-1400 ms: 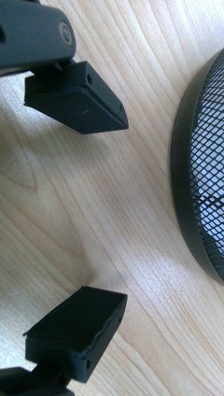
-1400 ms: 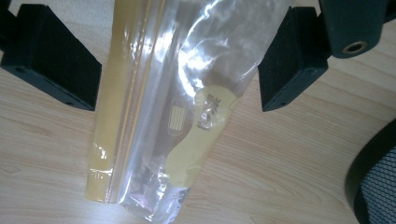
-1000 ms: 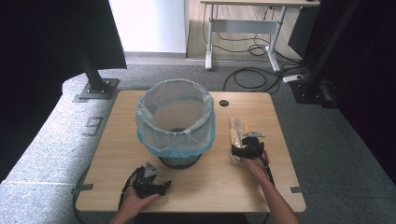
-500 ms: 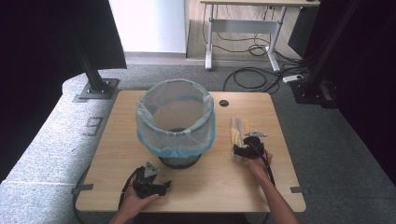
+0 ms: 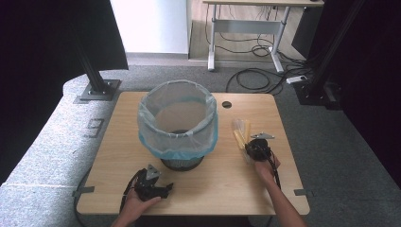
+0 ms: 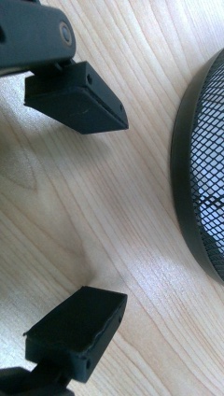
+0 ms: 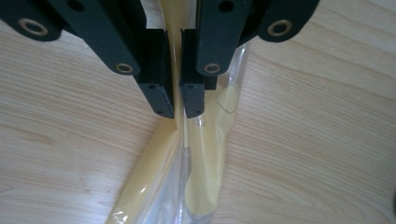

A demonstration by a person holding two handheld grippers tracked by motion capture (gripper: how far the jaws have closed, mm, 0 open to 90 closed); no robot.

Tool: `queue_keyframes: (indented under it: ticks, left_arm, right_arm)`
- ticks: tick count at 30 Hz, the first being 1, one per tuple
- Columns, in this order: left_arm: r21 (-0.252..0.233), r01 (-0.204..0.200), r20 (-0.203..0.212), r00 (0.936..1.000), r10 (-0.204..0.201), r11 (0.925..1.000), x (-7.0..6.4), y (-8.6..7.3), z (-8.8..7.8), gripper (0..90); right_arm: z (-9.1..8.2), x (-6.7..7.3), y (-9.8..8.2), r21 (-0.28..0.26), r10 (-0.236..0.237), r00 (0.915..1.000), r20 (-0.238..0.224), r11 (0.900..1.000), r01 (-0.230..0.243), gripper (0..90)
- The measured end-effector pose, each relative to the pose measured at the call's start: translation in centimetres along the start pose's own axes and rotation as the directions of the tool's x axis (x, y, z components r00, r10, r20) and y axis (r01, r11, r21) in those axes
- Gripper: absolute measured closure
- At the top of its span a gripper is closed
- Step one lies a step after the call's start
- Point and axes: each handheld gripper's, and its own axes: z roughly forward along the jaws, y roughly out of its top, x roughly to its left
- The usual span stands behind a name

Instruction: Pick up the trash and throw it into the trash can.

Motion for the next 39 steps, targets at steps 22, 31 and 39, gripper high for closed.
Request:
queue_keyframes:
  ticks: [22, 31, 39]
  left_arm:
    - [0.001, -0.004, 0.003, 1.0, 0.004, 1.0, 0.0, -0.1, -0.1, 14.8]
    - [0.001, -0.004, 0.004, 1.0, 0.004, 1.0, -0.1, -0.1, -0.1, 14.8]
    - [0.001, -0.004, 0.004, 1.0, 0.004, 1.0, -0.1, -0.1, -0.1, 14.8]
  right_arm:
    - [-4.5, 0.2, 1.0, -0.149, -0.011, 0.9949, -0.101, 0.989, -0.005, 85.2]
    - [-6.2, 0.2, 1.8, -0.215, 0.01, 0.9929, -0.119, 0.976, -0.036, 85.2]
    - [-7.4, 1.0, 2.6, -0.267, -0.005, 0.9903, -0.139, 0.963, -0.032, 85.2]
